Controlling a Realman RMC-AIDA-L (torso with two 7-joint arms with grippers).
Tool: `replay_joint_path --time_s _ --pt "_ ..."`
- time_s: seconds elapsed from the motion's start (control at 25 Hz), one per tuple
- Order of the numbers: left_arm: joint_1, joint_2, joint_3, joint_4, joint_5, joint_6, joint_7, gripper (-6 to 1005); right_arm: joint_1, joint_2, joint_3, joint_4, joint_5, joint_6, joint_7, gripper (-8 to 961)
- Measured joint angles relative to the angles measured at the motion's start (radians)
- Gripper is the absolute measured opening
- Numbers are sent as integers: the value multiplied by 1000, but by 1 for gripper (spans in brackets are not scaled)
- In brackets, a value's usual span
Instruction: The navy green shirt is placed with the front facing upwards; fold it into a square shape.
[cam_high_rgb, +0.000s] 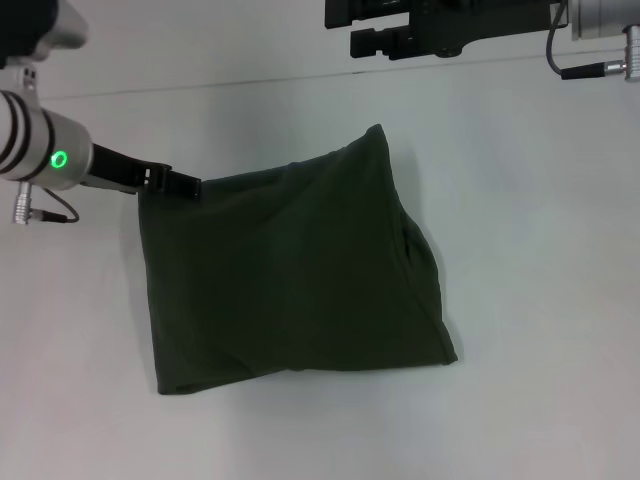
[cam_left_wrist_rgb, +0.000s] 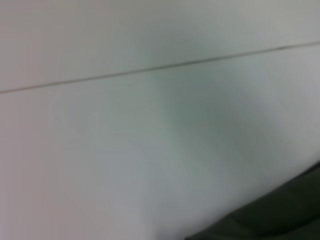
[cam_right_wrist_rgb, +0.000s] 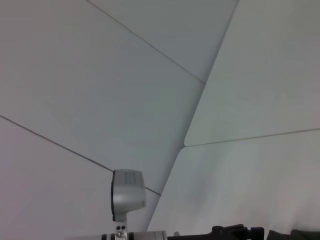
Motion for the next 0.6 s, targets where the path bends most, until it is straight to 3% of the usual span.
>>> replay_joint_path --time_s 0.24,0.6 --pt "-28 1 0 53 10 -29 -1 948 -2 -2 3 4 1 -1 0 665" --pt "-52 14 0 91 14 -30 -3 855 -11 -3 25 12 1 5 0 665"
